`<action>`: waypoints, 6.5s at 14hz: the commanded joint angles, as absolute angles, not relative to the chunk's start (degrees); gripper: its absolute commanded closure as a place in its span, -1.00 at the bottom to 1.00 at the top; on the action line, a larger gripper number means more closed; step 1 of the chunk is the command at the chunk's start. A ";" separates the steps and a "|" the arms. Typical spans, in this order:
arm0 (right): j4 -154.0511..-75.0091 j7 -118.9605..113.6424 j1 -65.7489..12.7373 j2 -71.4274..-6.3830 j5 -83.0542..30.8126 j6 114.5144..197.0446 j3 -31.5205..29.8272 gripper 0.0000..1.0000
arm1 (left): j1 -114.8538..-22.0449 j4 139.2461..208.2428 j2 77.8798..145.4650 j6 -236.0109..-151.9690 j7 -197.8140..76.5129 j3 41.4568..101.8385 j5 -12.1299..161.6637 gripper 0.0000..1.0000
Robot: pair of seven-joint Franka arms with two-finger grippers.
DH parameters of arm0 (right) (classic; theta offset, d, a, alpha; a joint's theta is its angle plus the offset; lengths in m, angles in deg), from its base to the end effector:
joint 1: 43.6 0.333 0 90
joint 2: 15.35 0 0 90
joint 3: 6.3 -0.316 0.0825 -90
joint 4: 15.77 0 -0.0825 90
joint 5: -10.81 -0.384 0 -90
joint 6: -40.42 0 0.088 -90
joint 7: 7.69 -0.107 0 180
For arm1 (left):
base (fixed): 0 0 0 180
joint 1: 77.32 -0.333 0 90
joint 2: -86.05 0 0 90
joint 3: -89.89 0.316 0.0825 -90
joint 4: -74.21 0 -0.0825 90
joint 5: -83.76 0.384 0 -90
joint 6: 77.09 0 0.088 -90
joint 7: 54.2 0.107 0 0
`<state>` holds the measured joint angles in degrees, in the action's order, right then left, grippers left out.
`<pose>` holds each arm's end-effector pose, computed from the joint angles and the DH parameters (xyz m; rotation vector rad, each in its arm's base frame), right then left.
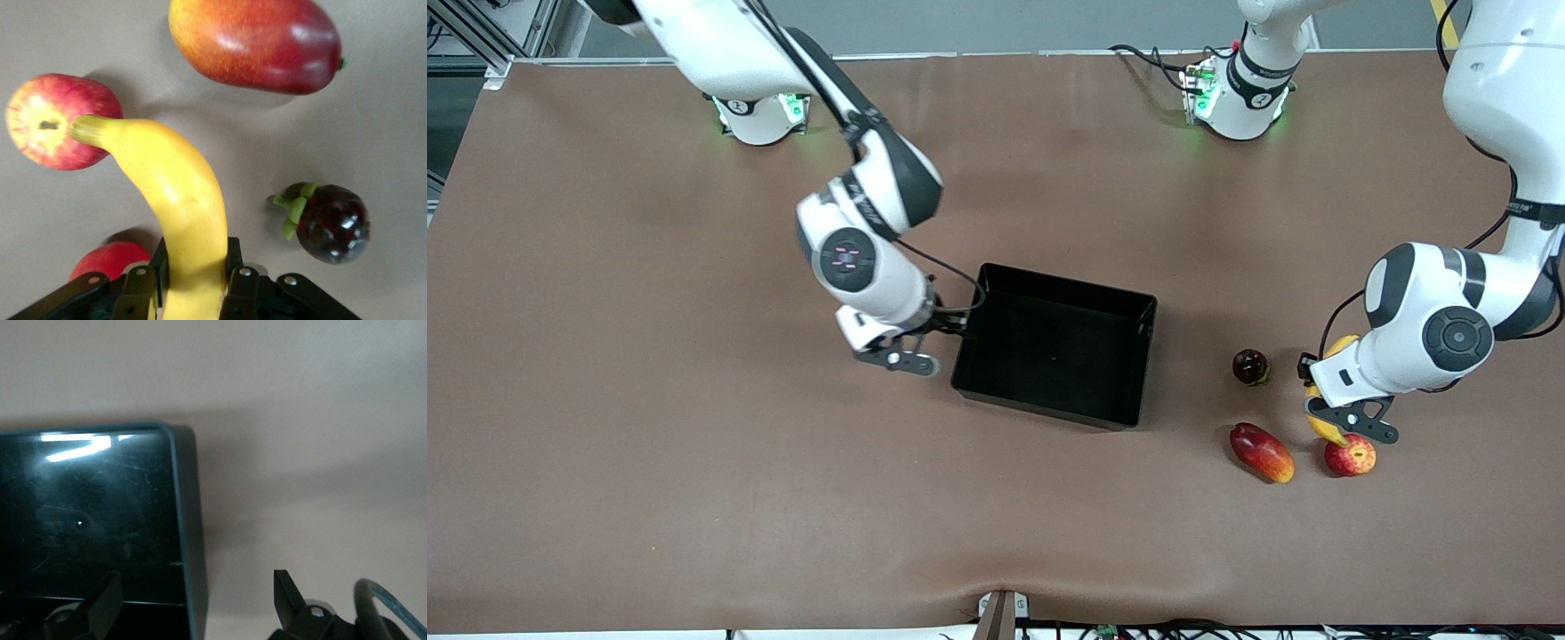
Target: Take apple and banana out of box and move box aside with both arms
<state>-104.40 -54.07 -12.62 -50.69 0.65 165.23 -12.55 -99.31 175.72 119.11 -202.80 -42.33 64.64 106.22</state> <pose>0.5641 0.4224 0.2942 -2.9396 0.4152 0.1896 0.6496 -0.0004 0.2529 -2.9962 0.6954 0.1315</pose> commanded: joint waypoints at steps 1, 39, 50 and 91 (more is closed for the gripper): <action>-103.49 -58.75 -10.12 -53.32 1.23 168.38 -11.75 -0.83 | -100.09 177.39 121.20 -206.72 -41.54 64.22 108.97 1.00; -105.58 6.18 -61.52 -44.71 5.63 144.12 -11.66 1.00 | -102.72 156.39 90.89 -167.19 -52.62 62.64 92.20 -1.00; -108.50 15.42 -68.04 -49.98 5.63 151.08 -11.75 -1.00 | -88.86 158.05 84.56 -159.18 -56.22 72.73 87.71 -1.00; -99.80 -1.19 -50.90 -16.06 6.43 127.35 -11.92 -1.00 | -82.07 160.25 82.97 -159.62 -55.69 79.60 85.08 -1.00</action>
